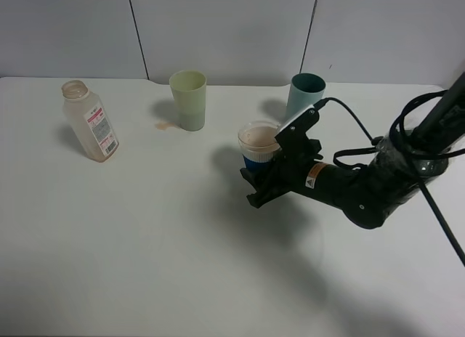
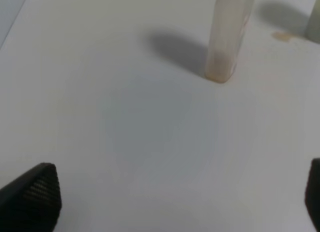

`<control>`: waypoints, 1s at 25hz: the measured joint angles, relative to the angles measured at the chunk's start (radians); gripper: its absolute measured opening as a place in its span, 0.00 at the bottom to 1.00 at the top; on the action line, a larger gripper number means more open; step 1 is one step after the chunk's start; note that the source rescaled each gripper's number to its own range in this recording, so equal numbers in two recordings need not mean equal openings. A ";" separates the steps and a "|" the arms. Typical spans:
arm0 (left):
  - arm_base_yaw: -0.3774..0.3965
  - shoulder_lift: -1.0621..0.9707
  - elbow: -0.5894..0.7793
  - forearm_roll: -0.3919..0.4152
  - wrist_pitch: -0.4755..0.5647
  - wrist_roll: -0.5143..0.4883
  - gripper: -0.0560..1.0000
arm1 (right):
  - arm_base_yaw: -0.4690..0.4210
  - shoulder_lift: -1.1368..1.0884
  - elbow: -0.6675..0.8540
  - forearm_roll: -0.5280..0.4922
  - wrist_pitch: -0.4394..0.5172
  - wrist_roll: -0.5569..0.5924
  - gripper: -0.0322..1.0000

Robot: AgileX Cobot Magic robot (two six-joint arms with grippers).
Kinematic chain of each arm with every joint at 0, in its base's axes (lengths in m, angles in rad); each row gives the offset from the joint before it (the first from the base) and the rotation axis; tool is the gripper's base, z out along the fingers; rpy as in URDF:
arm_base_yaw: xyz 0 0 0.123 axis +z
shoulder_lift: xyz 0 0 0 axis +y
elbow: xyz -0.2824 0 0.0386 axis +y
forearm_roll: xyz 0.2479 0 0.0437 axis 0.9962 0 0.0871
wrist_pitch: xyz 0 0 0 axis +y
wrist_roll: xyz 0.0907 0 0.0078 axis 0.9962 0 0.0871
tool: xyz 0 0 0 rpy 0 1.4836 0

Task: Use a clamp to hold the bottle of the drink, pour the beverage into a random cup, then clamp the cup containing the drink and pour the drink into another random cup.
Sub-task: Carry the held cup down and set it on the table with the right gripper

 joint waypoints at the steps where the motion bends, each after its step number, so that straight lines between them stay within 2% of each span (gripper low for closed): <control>1: 0.000 0.000 0.000 0.000 0.000 0.000 0.99 | 0.000 0.022 0.000 0.000 -0.011 -0.002 0.03; 7: 0.000 0.000 0.000 0.000 0.000 0.000 0.99 | 0.000 0.063 0.000 0.008 -0.081 -0.009 0.03; 14: 0.000 0.000 0.000 0.000 0.000 0.000 0.99 | 0.000 0.127 0.000 0.116 -0.224 -0.009 0.03; 21: 0.000 0.000 0.000 0.000 0.000 0.000 0.99 | 0.000 0.170 -0.001 0.132 -0.288 -0.009 0.03; 25: 0.000 0.000 0.000 0.000 0.000 0.000 0.99 | 0.000 0.171 -0.001 0.133 -0.292 -0.009 0.03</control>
